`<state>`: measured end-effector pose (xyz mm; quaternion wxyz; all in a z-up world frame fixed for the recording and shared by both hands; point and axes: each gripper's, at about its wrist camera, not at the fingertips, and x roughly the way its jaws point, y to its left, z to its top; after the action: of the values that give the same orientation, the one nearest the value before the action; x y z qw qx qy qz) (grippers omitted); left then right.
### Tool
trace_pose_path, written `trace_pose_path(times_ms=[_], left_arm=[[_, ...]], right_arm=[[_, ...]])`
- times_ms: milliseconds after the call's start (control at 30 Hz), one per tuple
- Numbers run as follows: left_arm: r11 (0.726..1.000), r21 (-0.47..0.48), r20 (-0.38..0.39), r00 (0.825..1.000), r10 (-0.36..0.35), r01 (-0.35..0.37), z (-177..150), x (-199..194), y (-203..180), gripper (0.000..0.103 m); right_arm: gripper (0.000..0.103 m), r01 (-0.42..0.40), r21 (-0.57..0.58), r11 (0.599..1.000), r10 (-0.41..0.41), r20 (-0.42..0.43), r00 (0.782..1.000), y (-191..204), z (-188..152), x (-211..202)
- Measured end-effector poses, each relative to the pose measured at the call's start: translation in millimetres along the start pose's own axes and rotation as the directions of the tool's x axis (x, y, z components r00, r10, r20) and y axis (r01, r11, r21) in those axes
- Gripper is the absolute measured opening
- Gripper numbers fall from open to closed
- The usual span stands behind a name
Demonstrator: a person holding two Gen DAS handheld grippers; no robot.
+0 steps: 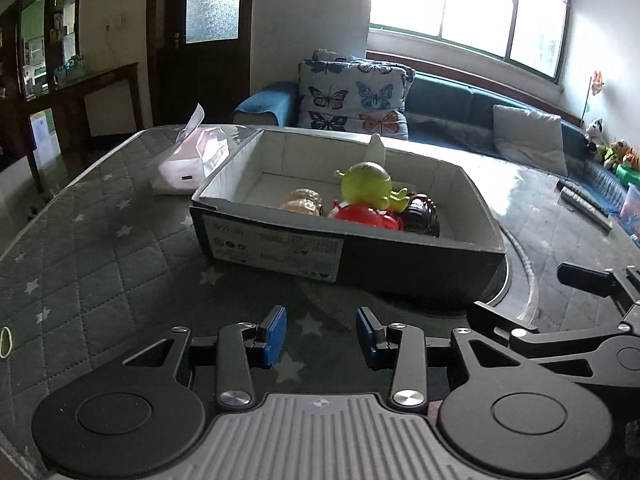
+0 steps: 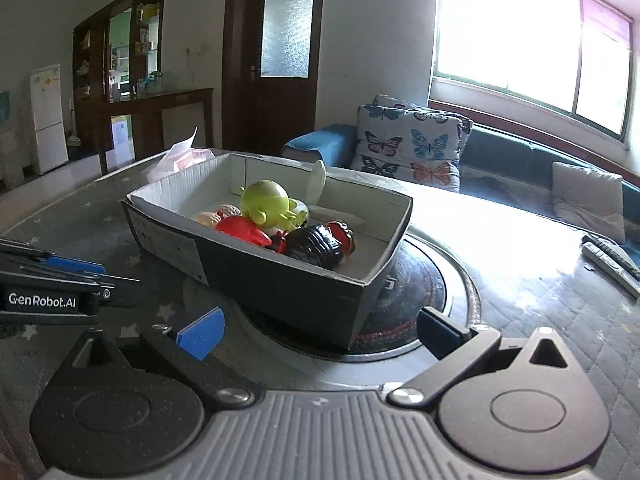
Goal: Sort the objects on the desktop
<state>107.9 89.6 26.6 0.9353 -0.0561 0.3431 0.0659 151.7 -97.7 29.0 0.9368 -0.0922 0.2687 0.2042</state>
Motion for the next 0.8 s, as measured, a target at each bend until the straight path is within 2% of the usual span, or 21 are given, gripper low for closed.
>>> trace_pose_path(times_ms=[467, 667, 800], left_arm=[[1.000, -0.027, -0.020, 1.000, -0.007, 0.006, -13, -1, -3, 0.041], [0.999, 0.005, -0.001, 0.999, 0.037, -0.037, -17, -4, -14, 0.041], [0.998, 0.025, 0.021, 0.998, 0.059, -0.060, -18, -7, -19, 0.041]], right_arm=[[0.103, 0.013, 0.037, 0.999, -0.012, -0.016, 1.000, -2, -15, -7], [0.103, 0.014, 0.044, 0.999, -0.013, -0.019, 1.000, -1, -23, -12], [0.103, -0.021, 0.073, 0.997, 0.023, -0.038, 0.999, -1, -25, -12]])
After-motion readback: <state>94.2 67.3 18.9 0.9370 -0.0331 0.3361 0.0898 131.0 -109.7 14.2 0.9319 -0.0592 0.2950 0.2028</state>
